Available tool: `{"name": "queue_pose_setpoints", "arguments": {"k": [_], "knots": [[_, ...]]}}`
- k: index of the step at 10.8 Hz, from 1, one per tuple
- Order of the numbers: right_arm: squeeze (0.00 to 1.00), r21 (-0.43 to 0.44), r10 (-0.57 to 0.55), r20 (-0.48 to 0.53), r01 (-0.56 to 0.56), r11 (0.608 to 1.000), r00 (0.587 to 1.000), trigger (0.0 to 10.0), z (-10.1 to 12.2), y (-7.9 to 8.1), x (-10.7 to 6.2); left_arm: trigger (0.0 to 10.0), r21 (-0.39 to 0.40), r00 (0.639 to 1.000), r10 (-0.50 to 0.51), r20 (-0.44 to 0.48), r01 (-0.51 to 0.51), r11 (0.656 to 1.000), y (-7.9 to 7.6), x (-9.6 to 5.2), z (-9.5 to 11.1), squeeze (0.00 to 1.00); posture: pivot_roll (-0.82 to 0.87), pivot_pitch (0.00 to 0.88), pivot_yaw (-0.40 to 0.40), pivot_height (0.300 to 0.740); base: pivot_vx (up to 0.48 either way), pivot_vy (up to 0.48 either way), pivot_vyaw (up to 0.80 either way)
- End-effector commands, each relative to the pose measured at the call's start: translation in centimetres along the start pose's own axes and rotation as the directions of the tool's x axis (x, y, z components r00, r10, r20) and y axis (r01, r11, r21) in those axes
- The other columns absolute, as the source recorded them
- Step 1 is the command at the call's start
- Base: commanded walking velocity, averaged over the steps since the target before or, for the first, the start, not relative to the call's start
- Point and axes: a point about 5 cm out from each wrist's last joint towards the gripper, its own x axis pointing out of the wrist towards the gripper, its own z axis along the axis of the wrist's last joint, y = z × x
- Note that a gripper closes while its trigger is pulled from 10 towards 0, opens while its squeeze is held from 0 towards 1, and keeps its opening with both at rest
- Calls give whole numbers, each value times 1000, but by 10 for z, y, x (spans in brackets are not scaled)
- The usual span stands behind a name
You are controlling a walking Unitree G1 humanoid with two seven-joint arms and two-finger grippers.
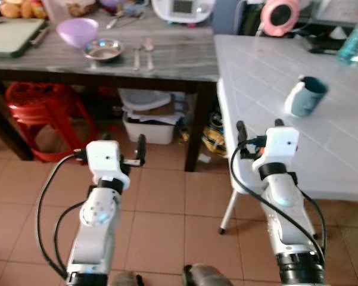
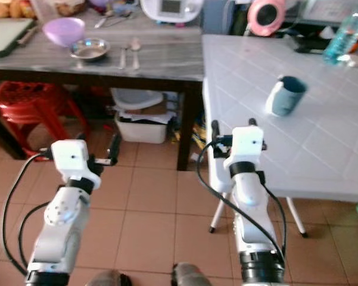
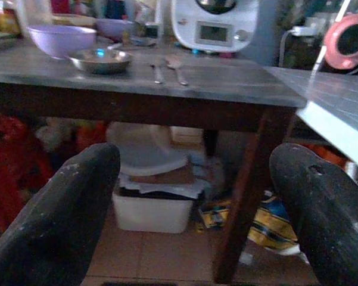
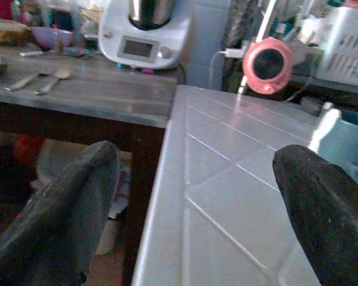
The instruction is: Setting the table
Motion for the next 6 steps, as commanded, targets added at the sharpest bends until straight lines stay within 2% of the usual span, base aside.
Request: {"name": "queue_pose_setpoints", "arguments": {"k": [1, 6], "knots": [[0, 2, -4, 13, 4, 1000, 1000, 10000, 2, -2, 1, 10000, -7, 1000, -11, 14, 11, 1000, -3, 1, 2, 0, -28, 106, -7, 740, 277, -274, 0], [0, -7, 18, 29, -18, 1000, 999, 10000, 6, 2, 7, 10000, 0, 1000, -12, 24, 12, 1000, -1, 3, 5, 0, -27, 121, -12, 740, 284, -334, 0]]}}
